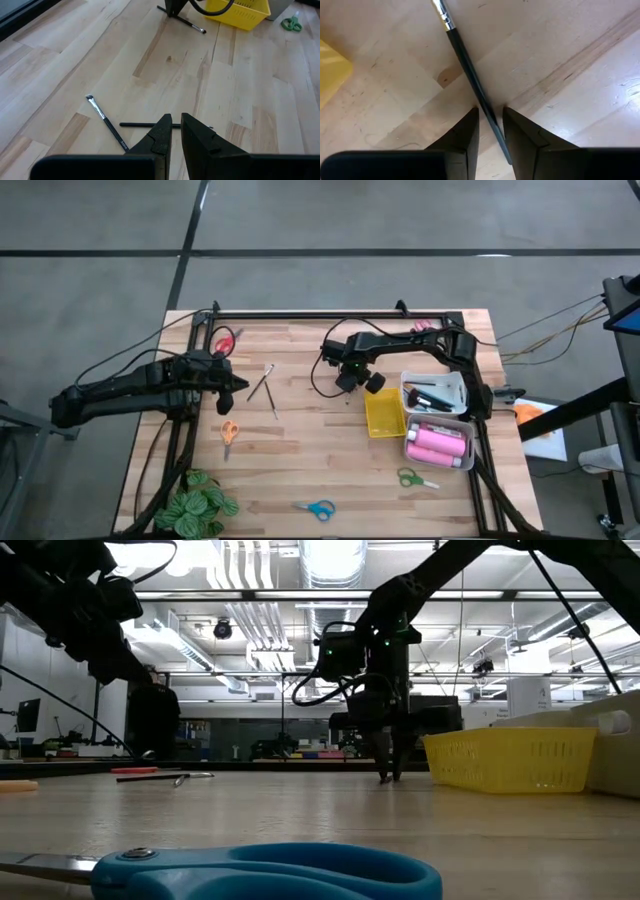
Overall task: Pick & Place Paint Supplies
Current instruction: Put the black paint brush into the white bin
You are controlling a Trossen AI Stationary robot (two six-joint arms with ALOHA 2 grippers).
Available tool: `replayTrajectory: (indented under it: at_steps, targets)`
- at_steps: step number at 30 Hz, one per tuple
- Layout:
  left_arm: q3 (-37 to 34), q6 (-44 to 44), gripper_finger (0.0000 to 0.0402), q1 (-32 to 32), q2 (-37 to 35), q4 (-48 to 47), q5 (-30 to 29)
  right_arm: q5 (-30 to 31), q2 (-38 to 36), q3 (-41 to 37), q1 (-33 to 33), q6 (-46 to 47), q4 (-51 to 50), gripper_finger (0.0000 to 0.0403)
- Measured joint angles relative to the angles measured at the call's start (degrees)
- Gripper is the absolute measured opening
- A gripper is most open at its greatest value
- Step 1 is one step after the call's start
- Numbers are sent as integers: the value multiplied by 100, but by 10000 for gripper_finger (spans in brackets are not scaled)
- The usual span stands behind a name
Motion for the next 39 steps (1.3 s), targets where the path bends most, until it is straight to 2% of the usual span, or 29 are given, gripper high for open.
replayTrajectory:
  at_steps: [4,10,26,34,39]
  targets:
    - [0,0,42,1,0,0,0,1,4,-5,0,4,4,75]
    - [0,2,42,1,0,0,0,-1,15,-7,-2,294,37,18]
    - [0,2,42,2,-2,0,0,23,-150,96,-7,718,-16,17]
    - [0,2,42,1,-2,-1,0,24,-989,98,-26,1560,-165,16]
    - [0,2,42,3,-2,0,0,22,-1743,105,-15,2459,-671,16]
